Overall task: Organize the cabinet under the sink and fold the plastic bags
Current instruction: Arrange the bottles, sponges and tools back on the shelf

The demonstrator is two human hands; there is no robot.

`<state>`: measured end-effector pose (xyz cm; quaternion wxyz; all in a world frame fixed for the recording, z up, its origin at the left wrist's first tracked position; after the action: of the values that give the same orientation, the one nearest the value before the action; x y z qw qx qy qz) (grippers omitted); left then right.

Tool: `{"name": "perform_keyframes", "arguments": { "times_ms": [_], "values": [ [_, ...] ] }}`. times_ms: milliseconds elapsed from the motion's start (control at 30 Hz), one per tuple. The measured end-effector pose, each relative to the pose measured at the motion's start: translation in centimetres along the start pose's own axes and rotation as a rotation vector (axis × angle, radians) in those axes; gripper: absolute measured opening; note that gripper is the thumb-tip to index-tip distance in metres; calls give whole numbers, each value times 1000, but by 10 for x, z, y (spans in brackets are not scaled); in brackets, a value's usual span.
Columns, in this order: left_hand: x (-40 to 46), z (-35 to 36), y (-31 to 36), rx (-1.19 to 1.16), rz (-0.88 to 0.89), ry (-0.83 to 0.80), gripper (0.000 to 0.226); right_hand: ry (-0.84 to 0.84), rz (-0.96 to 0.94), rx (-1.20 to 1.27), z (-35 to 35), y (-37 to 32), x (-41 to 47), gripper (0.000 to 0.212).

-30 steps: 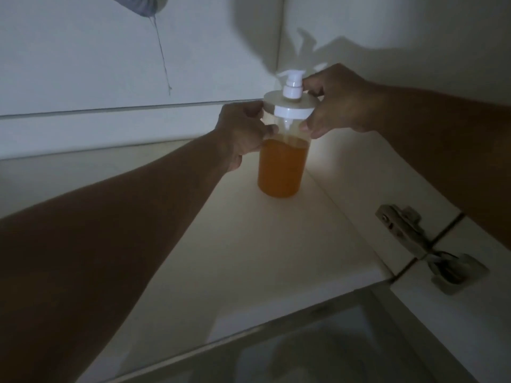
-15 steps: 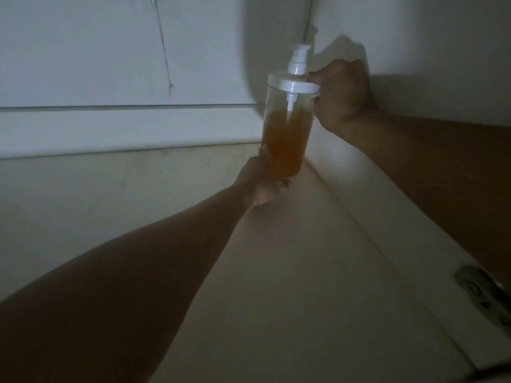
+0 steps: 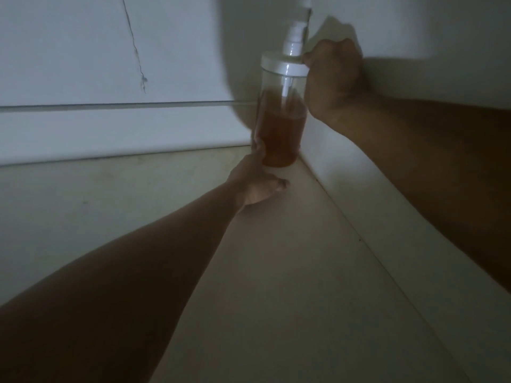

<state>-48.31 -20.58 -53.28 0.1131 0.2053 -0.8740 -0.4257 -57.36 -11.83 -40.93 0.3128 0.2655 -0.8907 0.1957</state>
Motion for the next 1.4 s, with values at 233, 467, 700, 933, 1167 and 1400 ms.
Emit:
{"name": "perform_keyframes", "arguments": {
  "times_ms": [233, 467, 700, 933, 1167, 1400],
  "values": [
    [-22, -8, -2, -281, -89, 43, 79, -55, -44, -42, -13, 2, -14, 36],
    [-103, -38, -11, -315, -159, 13, 64, -75, -28, 143, -39, -1, -80, 38],
    [-198, -72, 11, -44, -162, 40, 52, -282, -118, 313, -93, -18, -152, 21],
    [-321, -64, 44, 27, -155, -71, 34, -748, -110, 553, -176, -10, -251, 23],
    [-404, -27, 25, 281, -153, -430, 41, -1201, -59, 384, -218, 43, -355, 34],
    [-428, 42, -18, 686, -171, -431, 91, -1153, -85, 390, -174, 51, -448, 87]
  ]
}}
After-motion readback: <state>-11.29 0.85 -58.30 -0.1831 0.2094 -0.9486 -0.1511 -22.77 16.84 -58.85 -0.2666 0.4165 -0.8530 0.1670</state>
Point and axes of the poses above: each hand's wrist, its own x-axis towards the middle knuckle, its own z-axis out of the palm, y = z × x, the point moved 1 cm from there along x, towards the middle knuckle, and after that the axes turned 6 degrees about y, right-handed, at the moved point
